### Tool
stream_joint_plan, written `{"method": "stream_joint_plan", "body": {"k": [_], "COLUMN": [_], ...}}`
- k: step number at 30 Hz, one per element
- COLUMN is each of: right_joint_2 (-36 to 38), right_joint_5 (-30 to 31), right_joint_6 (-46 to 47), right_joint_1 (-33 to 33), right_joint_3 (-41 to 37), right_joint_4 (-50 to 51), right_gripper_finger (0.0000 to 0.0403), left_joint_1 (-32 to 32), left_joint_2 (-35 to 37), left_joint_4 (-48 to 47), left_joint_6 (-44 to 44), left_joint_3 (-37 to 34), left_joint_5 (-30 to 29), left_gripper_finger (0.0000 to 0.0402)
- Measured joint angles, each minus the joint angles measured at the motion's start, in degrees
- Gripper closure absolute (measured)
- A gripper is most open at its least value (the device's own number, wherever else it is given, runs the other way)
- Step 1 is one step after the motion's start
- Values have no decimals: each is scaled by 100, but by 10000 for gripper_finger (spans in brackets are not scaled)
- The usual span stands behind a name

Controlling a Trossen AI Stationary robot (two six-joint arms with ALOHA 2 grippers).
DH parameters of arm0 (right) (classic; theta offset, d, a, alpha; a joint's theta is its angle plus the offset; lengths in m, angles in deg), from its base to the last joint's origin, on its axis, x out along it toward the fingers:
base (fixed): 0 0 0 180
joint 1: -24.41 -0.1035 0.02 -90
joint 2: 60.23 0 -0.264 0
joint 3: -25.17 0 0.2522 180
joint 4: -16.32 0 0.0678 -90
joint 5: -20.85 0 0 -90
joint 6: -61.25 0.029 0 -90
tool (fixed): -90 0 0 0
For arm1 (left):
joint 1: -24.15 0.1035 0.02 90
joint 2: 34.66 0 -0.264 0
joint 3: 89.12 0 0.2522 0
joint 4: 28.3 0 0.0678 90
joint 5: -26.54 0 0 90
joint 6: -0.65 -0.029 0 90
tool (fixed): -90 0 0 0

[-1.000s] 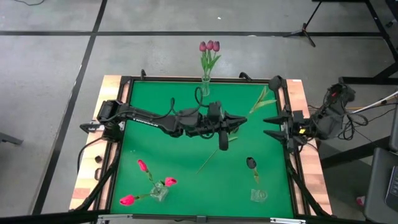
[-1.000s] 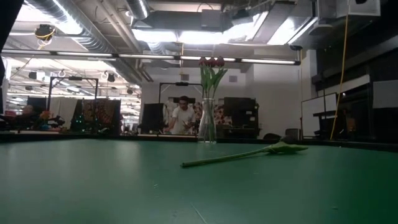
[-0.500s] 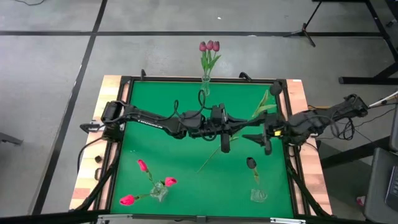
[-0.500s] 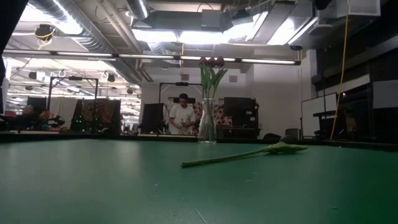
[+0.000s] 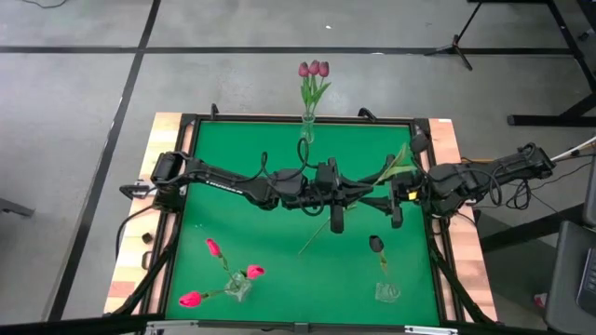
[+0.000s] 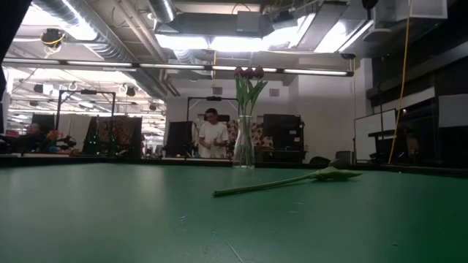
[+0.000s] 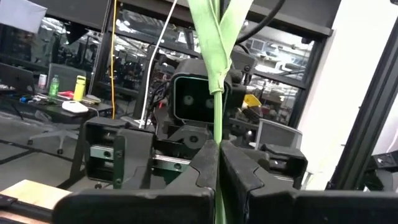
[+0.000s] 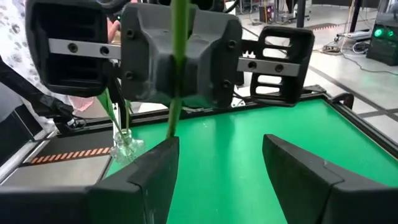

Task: Sort flowers into vase by color
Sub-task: Put the top black tulip into the bottom right transparent vase

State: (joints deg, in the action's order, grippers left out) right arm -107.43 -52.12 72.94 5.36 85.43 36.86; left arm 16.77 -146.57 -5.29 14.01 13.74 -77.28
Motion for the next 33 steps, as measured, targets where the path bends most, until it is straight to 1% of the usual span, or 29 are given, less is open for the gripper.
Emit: {"method": "stream_joint_plan", "body": {"k": [5, 11, 16, 19, 22, 24, 28, 33], "right_joint_2": [4, 7, -4, -127, -202, -208, -206, -205], "right_joint_5": [-30, -474, -451, -365, -404, -346, -252, -216], "right_joint_6": [-24, 5, -18, -140, -158, -167, -168, -168], "right_joint_1": [42, 33, 33, 33, 33, 33, 33, 33], "right_joint_3": [0, 0, 0, 0, 0, 0, 0, 0], "right_joint_4": [-48, -126, -148, -352, -518, -420, -392, -371], "right_gripper_finger": [169, 169, 169, 169, 169, 171, 195, 250], "left_joint_1": [-22, -13, -13, -15, -15, -15, -15, -15], "left_joint_2": [4, 4, 4, 4, 4, 2, 2, 0], "left_joint_4": [-12, -57, -42, -18, -61, -61, -61, -182], "left_joint_6": [-18, -48, -44, -44, -46, -46, -46, -46], "left_joint_3": [0, 0, 0, 0, 0, 0, 1, 0], "left_joint_5": [-20, -85, -83, -79, -79, -79, -75, -72], "left_gripper_finger": [401, 401, 401, 401, 401, 401, 401, 401]}}
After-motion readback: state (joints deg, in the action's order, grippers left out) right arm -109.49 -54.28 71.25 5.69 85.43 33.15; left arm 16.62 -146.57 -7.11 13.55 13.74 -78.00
